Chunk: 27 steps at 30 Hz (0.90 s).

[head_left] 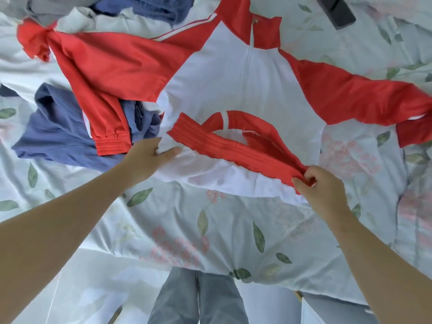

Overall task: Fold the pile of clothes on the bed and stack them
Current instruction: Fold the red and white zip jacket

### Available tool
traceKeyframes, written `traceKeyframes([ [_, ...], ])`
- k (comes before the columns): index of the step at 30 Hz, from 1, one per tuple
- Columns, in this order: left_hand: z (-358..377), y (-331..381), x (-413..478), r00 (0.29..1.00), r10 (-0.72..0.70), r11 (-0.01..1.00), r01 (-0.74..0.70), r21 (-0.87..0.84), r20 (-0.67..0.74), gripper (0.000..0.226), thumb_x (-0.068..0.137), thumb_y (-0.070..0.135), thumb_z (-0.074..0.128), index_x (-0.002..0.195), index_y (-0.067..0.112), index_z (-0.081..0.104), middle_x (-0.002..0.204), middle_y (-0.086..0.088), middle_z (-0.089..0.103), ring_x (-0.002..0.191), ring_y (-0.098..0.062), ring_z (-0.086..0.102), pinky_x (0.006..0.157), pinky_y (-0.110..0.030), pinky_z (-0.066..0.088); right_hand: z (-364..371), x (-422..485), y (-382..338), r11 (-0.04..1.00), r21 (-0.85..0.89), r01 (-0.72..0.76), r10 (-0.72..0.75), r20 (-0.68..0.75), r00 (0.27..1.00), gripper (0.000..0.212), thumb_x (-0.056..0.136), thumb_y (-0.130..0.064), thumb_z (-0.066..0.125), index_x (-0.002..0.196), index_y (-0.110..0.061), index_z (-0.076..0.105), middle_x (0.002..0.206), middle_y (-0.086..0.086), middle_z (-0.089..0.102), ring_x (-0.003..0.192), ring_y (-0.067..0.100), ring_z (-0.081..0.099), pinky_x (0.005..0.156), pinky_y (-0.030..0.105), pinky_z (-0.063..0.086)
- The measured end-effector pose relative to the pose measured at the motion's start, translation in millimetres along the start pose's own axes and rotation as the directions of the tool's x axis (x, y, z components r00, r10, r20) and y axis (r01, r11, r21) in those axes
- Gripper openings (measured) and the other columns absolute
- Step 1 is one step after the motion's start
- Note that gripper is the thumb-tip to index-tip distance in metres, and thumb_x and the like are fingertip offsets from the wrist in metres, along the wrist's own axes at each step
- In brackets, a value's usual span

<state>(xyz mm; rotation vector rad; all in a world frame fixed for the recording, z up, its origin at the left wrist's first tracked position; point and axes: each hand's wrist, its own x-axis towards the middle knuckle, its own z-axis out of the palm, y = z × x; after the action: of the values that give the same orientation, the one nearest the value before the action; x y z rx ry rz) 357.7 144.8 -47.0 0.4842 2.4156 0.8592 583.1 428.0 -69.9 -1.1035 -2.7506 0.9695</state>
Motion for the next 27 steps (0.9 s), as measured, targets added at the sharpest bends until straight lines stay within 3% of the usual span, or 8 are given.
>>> traceKeyframes([
  [3,-2.0,-12.4,-32.4,0.995,-0.003,0.983,-0.017,0.185,0.104,0.028,0.089,0.032,0.063,0.098,0.007,0.069,0.056,-0.002,0.055,0.076,-0.036,0.059,0.056,-0.024,0.035,-5.9,-47.2,5.9,0.995,0.075,-0.062,0.053,0.116,0.992,0.031,0.080,-0.009,0.069,0.075,-0.025,0.043,0.060,-0.007,0.054,0.054,0.010,0.051,0.049,0.014,0.037],
  [7,-8.2,-34.9,-66.7,0.964,0.042,0.895,-0.153,0.419,0.262,0.041,0.091,0.045,0.052,0.126,0.024,0.055,0.081,0.000,0.065,0.081,-0.022,0.062,0.062,-0.029,0.036,-16.6,-95.2,17.2,0.999,0.001,-0.054,0.050,0.362,0.931,0.045,0.088,-0.016,0.063,0.118,-0.043,0.043,0.076,-0.012,0.063,0.069,0.012,0.060,0.059,0.015,0.042],
  [12,7.5,-74.9,-95.9,0.897,0.076,0.626,-0.382,0.680,0.435,0.039,0.099,0.026,0.037,0.135,0.040,0.042,0.098,0.006,0.067,0.088,-0.019,0.063,0.075,-0.029,0.045,-4.1,-142.0,41.6,0.905,-0.370,0.208,0.026,0.537,0.843,0.028,0.095,-0.020,0.049,0.118,-0.029,0.061,0.106,-0.009,0.065,0.096,0.016,0.056,0.077,0.024,0.042],
  [14,21.7,-85.8,-107.2,0.912,0.016,0.648,-0.322,0.690,0.411,0.050,0.095,0.013,0.037,0.134,0.045,0.042,0.118,0.015,0.059,0.106,-0.013,0.055,0.086,-0.027,0.043,7.5,-152.1,44.3,0.884,-0.439,0.161,0.095,0.507,0.857,0.031,0.093,-0.019,0.050,0.121,-0.029,0.058,0.118,-0.008,0.060,0.103,0.018,0.052,0.084,0.027,0.044],
  [18,61.3,-90.8,-128.5,0.937,-0.307,0.925,0.252,0.283,0.169,0.028,0.096,0.025,0.048,0.122,0.032,0.057,0.137,0.001,0.045,0.122,-0.020,0.043,0.106,-0.037,0.033,31.7,-168.3,40.6,0.941,-0.307,-0.139,0.262,0.405,0.876,0.042,0.081,-0.007,0.060,0.121,-0.016,0.057,0.127,0.003,0.052,0.107,0.030,0.052,0.094,0.033,0.041],
  [21,85.9,-79.2,-148.6,0.802,-0.567,0.788,0.594,-0.161,0.186,0.035,0.088,0.049,0.056,0.122,0.039,0.052,0.140,-0.001,0.028,0.123,-0.026,0.040,0.105,-0.046,0.038,43.4,-173.7,33.7,0.937,-0.083,-0.339,0.346,0.347,0.872,0.039,0.081,-0.007,0.060,0.119,-0.014,0.056,0.126,0.007,0.049,0.104,0.035,0.054,0.093,0.046,0.045],
  [24,101.9,-69.3,-157.8,0.787,-0.607,0.722,0.604,-0.338,0.110,0.055,0.082,0.044,0.067,0.131,0.038,0.043,0.126,0.003,0.026,0.109,-0.019,0.040,0.091,-0.033,0.041,50.1,-172.7,27.4,0.883,0.062,-0.466,0.435,0.270,0.859,0.045,0.087,-0.019,0.064,0.129,-0.013,0.050,0.132,0.011,0.046,0.118,0.033,0.048,0.100,0.043,0.041],
  [27,111.5,-66.1,-158.3,0.791,-0.610,0.729,0.587,-0.352,0.056,0.076,0.078,0.019,0.075,0.138,0.035,0.033,0.120,-0.001,0.032,0.099,-0.019,0.042,0.079,-0.030,0.039,50.3,-169.8,25.8,0.896,-0.068,-0.440,0.439,0.294,0.849,0.067,0.081,-0.020,0.072,0.140,-0.017,0.039,0.132,0.017,0.041,0.115,0.035,0.050,0.099,0.042,0.042],
])
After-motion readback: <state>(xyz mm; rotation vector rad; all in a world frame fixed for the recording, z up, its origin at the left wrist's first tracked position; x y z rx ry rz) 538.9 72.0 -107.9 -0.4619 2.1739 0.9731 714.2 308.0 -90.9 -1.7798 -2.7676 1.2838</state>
